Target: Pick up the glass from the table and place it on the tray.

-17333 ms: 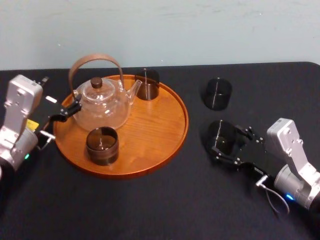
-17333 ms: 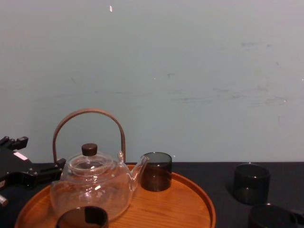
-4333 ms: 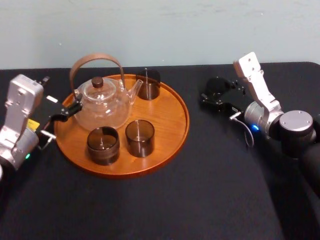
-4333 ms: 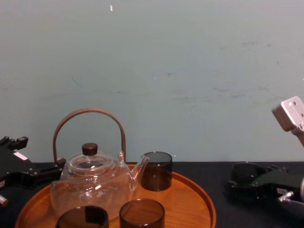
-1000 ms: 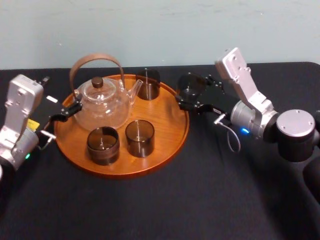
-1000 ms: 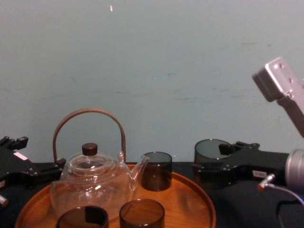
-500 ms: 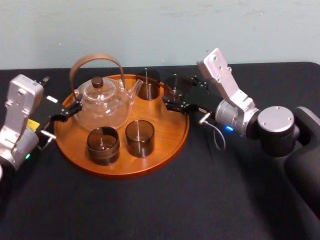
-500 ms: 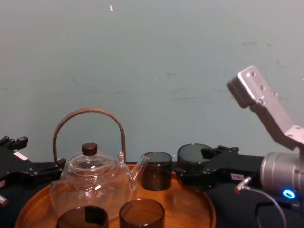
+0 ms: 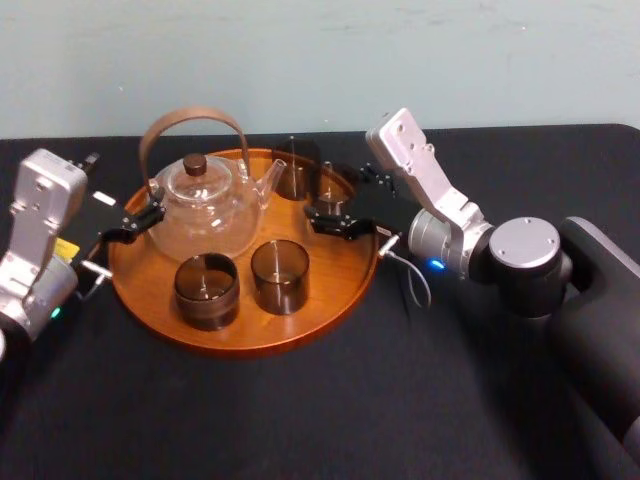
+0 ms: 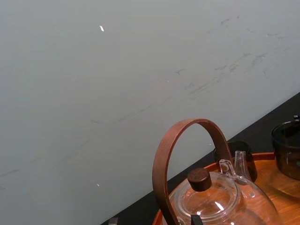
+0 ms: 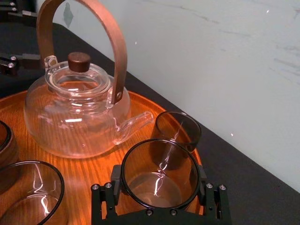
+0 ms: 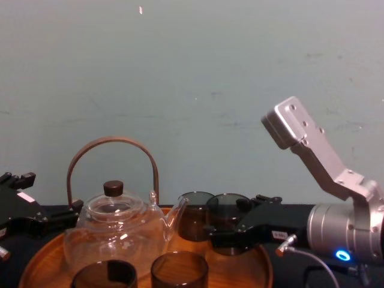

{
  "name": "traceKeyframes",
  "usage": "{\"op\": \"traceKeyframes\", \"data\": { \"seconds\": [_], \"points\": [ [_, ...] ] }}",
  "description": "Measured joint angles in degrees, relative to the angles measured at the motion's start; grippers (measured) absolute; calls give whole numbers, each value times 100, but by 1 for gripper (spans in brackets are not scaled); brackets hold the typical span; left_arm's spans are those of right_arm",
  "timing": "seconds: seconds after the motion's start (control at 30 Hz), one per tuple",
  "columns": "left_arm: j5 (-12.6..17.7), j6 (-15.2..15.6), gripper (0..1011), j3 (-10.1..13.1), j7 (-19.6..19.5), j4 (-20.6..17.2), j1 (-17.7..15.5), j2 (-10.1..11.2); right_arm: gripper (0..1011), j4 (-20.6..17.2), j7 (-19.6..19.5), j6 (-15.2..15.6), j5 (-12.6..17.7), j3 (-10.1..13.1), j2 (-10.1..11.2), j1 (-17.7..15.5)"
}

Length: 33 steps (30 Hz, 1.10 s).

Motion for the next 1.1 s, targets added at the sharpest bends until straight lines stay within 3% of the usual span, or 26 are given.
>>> {"op": "traceKeyframes", "data": {
  "seconds": [1.1],
  "points": [
    [0,0,1010,0,0,0,0,0,931,323,0,39,-126,-87,-143,52]
  ]
}}
